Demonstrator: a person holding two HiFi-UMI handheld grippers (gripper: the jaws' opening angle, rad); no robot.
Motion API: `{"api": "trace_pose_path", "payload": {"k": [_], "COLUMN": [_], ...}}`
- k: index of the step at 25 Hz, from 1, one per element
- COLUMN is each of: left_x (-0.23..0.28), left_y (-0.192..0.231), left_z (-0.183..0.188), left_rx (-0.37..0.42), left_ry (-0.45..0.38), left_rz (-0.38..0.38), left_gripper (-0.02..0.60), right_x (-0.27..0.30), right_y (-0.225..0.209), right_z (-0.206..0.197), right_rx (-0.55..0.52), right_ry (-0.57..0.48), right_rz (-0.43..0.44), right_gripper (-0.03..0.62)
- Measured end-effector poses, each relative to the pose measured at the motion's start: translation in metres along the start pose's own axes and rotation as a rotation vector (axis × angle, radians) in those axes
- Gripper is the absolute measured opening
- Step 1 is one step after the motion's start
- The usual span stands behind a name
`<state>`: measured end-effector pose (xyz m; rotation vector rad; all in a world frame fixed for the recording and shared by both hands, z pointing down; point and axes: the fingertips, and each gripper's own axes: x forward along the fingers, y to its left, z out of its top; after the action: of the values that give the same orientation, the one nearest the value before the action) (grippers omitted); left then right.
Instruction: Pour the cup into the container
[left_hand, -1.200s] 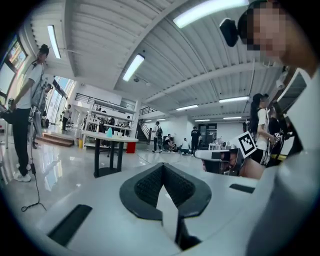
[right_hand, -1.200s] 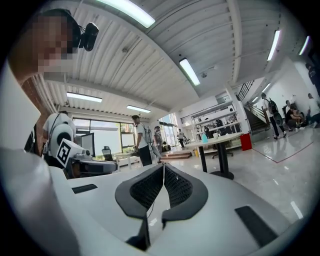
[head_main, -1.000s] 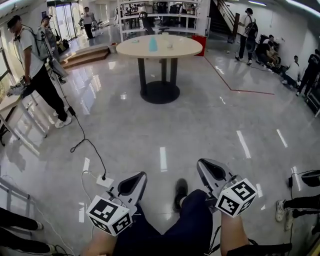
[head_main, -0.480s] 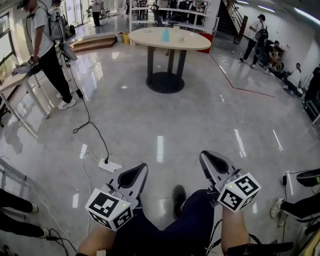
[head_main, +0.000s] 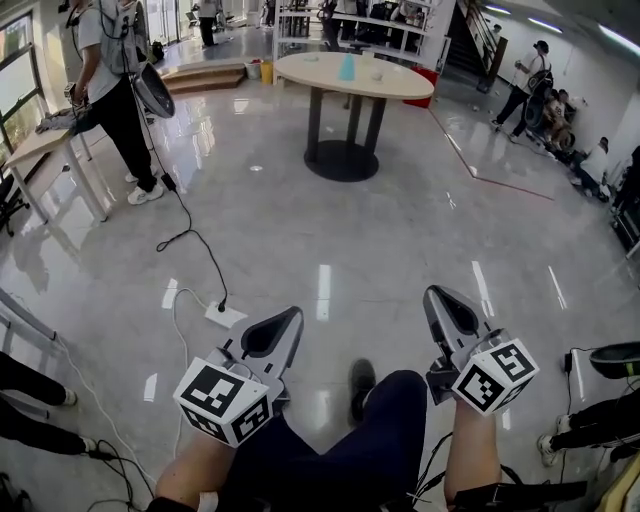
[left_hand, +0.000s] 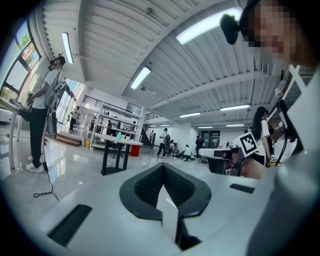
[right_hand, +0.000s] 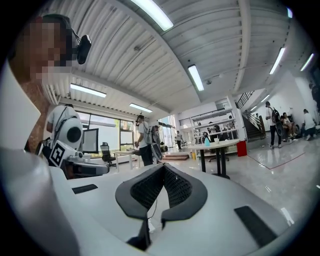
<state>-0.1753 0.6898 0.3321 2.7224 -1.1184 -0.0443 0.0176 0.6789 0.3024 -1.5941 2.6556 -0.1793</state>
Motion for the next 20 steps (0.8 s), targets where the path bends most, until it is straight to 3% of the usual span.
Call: {"api": "trace_pose_path", "payload": {"k": [20], "left_x": [0.002], "left_y": [-0.008], "left_z": [-0.001], "left_rx": [-0.001], "left_ry": [0.002], "left_rz": [0.01], "left_gripper": [-0.008], "right_x": [-0.016], "right_y": [-0.009], "right_z": [0.001], "right_rx": [-0.015], "right_ry": [-0.011], "right_rz": [-0.02], "right_gripper": [0.003]}}
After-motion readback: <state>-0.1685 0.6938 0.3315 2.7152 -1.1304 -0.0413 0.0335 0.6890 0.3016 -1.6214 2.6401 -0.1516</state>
